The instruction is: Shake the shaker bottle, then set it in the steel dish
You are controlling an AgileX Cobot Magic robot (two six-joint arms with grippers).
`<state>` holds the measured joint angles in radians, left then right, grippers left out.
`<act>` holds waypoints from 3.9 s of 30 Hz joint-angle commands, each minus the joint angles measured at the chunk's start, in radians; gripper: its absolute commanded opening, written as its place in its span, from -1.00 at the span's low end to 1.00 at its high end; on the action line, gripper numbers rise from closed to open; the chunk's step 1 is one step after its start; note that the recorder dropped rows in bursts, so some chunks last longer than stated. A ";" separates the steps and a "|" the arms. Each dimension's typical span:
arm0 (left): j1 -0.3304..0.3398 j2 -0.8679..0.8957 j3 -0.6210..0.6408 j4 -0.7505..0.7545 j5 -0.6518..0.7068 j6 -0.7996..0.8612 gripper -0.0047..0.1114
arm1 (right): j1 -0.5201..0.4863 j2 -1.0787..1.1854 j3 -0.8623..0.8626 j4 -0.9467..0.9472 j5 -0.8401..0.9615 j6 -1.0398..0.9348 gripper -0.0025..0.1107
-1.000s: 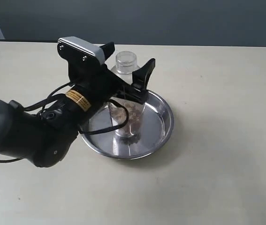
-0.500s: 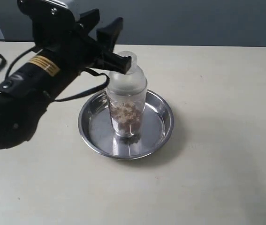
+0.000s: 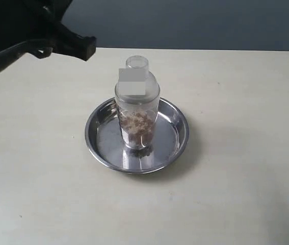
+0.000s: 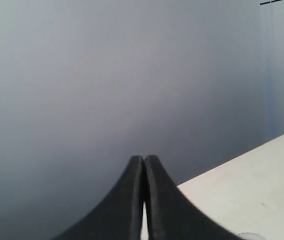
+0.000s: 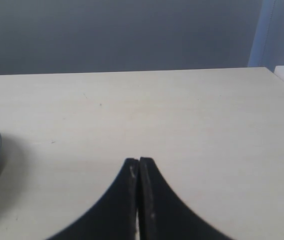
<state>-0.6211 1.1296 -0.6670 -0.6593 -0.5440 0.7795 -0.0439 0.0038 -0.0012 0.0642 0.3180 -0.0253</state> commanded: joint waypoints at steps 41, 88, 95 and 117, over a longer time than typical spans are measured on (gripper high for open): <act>0.636 -0.785 0.367 0.616 0.845 -0.761 -0.91 | -0.004 -0.004 0.001 -0.003 -0.013 -0.001 -0.97; 0.711 -1.130 0.667 0.549 0.758 -0.770 -0.91 | -0.004 -0.004 0.001 -0.003 -0.013 -0.001 -0.97; 0.711 -1.130 0.667 0.594 0.745 -0.770 -0.91 | -0.004 -0.004 0.001 -0.003 -0.013 -0.001 -0.97; 0.711 -1.130 0.667 0.600 0.750 -0.770 -0.91 | -0.004 -0.004 0.001 -0.003 -0.013 -0.001 -0.97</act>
<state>0.0893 0.0065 -0.0051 -0.0564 0.2114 0.0091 -0.0439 0.0038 -0.0012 0.0642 0.3180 -0.0253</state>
